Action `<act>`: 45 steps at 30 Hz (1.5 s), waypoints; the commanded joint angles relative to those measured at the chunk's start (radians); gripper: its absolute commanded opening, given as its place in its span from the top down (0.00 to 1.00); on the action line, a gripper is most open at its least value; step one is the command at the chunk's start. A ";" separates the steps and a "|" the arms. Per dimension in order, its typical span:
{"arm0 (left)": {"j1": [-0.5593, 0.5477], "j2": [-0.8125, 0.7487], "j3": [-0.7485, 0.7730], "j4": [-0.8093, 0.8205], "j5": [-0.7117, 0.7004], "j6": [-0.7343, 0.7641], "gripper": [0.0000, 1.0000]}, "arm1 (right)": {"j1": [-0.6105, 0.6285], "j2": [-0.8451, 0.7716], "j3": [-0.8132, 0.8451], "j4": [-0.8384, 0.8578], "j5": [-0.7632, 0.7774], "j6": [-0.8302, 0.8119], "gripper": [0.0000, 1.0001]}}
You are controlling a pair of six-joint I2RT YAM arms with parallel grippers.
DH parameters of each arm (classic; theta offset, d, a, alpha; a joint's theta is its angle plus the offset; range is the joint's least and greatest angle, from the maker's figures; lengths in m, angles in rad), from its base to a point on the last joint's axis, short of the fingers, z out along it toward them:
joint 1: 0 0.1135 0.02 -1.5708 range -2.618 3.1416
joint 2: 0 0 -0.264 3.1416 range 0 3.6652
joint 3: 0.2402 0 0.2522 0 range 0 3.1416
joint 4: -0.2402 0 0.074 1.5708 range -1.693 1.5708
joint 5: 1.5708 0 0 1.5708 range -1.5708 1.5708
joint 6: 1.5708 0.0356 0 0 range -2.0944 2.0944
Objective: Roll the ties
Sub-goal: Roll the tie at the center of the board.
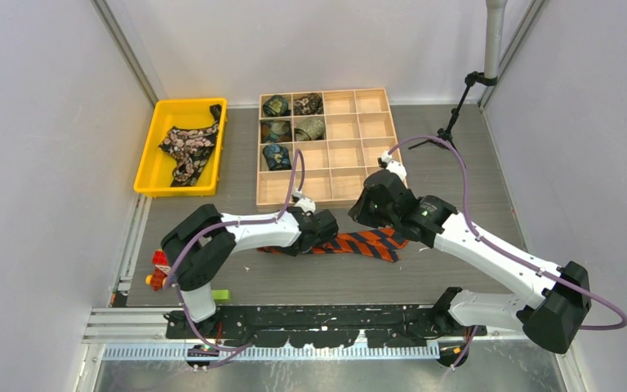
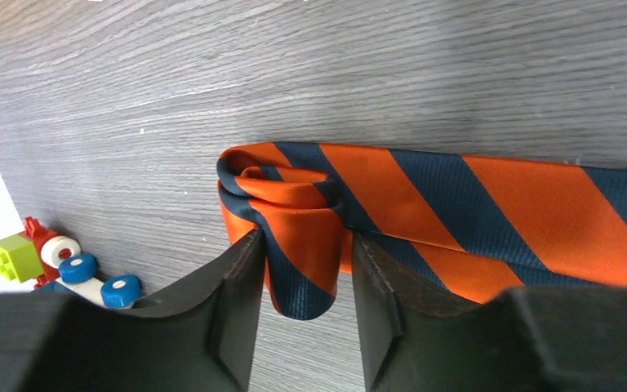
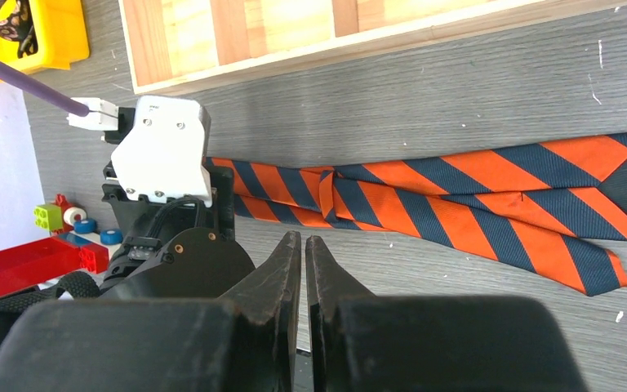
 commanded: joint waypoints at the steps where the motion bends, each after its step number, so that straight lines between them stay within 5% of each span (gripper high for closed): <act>1: -0.003 -0.008 0.039 0.051 0.097 -0.010 0.50 | -0.004 -0.016 0.053 -0.008 0.021 -0.009 0.88; 21: 0.040 -0.393 -0.023 0.040 0.178 0.123 0.31 | 0.004 0.095 0.077 0.077 -0.068 0.024 0.83; 31: 0.352 -0.780 -0.304 0.201 0.403 0.201 0.34 | 0.116 0.313 0.166 0.179 -0.099 0.077 0.76; 37: 0.566 -0.848 -0.399 0.276 0.616 0.182 0.33 | 0.184 0.519 0.298 0.219 -0.149 0.077 0.74; 45: 0.704 -0.917 -0.510 0.366 0.757 0.149 0.33 | 0.230 0.731 0.456 0.228 -0.210 0.071 0.75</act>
